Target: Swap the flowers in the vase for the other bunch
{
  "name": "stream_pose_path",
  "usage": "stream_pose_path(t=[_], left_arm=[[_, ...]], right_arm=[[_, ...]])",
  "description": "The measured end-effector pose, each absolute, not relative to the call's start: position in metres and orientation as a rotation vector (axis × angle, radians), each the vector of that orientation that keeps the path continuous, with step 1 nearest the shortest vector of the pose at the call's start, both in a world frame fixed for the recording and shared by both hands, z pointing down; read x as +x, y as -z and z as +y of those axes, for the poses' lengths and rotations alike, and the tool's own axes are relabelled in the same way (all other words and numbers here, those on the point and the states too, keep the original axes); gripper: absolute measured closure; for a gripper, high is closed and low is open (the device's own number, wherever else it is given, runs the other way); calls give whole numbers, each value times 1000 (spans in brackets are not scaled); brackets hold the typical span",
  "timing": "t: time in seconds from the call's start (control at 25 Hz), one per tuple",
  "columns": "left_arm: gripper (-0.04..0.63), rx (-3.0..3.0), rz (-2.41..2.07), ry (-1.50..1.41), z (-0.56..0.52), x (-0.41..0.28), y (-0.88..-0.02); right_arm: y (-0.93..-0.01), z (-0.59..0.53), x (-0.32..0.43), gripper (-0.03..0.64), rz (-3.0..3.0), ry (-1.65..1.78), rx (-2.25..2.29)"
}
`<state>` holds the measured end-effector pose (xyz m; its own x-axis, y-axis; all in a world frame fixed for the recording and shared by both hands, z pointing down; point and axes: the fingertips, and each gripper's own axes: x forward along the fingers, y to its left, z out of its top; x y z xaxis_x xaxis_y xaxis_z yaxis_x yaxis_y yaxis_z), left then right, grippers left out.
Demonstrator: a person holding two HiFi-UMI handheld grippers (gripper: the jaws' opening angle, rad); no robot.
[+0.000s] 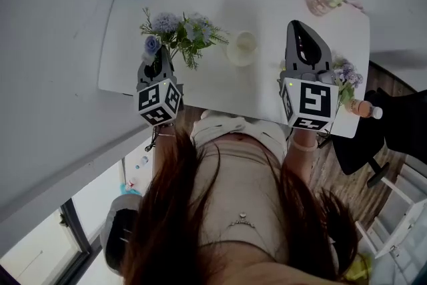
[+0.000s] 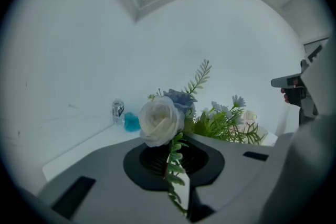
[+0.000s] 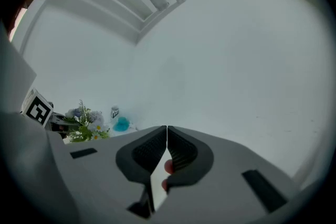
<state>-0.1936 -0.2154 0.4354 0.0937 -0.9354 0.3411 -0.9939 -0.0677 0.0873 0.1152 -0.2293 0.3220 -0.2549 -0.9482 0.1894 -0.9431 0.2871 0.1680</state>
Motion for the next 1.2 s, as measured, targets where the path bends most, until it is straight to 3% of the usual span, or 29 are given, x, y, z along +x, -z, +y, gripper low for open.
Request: stream_pose_path(t=[0.56, 1.2], left_arm=[[566, 1880, -1802, -384, -247, -187, -521], [545, 1926, -1610, -521, -249, -165, -557]], right_arm=[[-322, -230, 151, 589, -2143, 83, 1817], [-333, -221, 131, 589, -2128, 55, 1782]])
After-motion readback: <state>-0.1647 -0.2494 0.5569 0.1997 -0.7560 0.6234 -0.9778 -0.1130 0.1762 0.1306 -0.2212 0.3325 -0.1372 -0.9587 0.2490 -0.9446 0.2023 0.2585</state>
